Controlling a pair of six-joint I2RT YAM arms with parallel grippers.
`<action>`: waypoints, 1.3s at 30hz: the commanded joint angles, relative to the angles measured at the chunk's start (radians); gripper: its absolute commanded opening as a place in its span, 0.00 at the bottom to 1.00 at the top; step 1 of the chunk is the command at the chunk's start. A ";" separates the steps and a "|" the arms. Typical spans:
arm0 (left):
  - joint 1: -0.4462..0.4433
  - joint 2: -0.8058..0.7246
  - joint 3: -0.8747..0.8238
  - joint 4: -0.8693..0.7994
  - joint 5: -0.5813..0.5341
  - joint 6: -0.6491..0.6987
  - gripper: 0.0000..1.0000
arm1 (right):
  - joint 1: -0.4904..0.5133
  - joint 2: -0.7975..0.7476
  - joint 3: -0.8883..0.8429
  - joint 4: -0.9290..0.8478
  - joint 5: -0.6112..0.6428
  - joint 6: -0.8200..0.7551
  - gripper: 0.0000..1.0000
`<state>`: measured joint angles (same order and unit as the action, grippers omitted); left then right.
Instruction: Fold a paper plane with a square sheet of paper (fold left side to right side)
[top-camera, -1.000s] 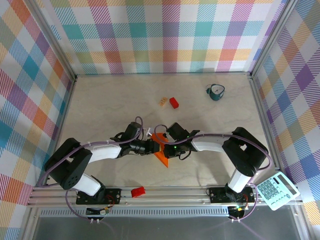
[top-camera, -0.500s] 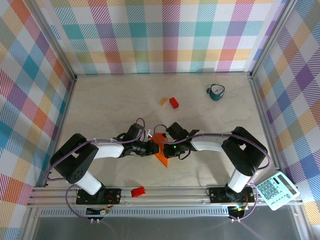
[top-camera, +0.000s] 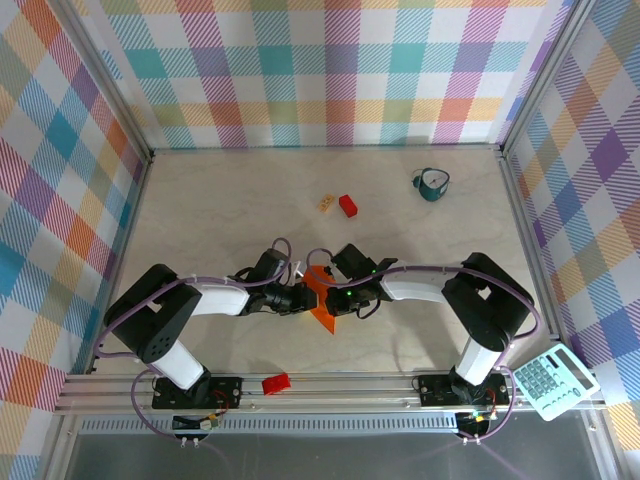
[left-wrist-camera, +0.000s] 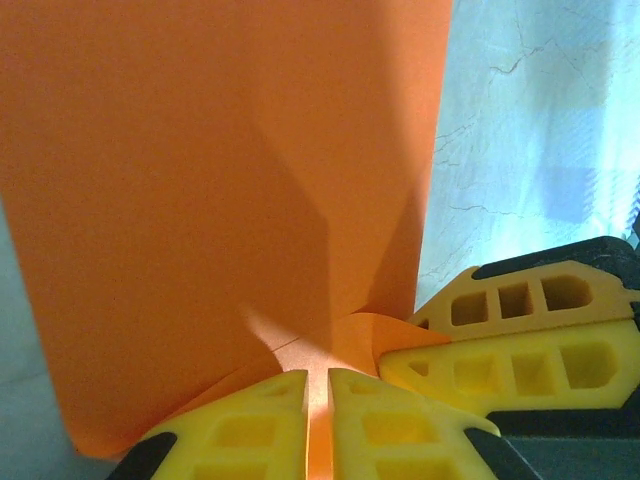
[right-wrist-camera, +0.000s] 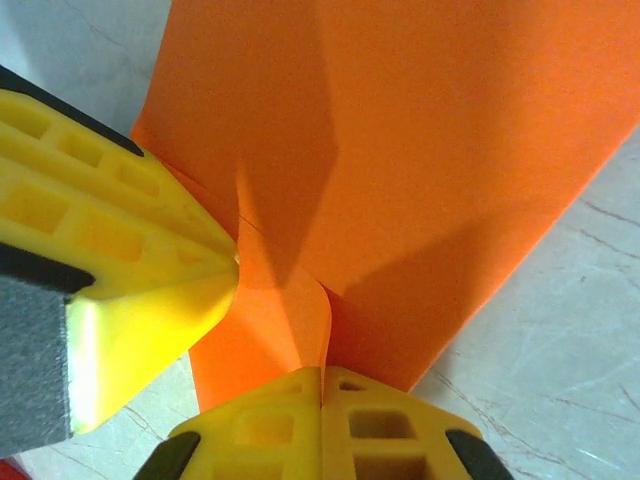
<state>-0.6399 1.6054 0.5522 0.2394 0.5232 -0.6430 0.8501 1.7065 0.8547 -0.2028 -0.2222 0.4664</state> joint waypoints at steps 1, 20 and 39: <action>-0.009 0.051 -0.012 -0.066 -0.057 0.016 0.13 | 0.001 0.049 -0.016 -0.114 0.038 -0.021 0.00; -0.009 0.074 -0.006 -0.105 -0.084 0.005 0.12 | -0.060 -0.188 0.061 -0.312 0.011 -0.041 0.23; -0.009 0.085 0.011 -0.109 -0.086 0.003 0.12 | 0.014 -0.036 -0.006 -0.012 -0.314 0.105 0.03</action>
<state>-0.6392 1.6203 0.5808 0.1917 0.5236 -0.6441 0.8646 1.6440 0.8642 -0.2409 -0.4953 0.5545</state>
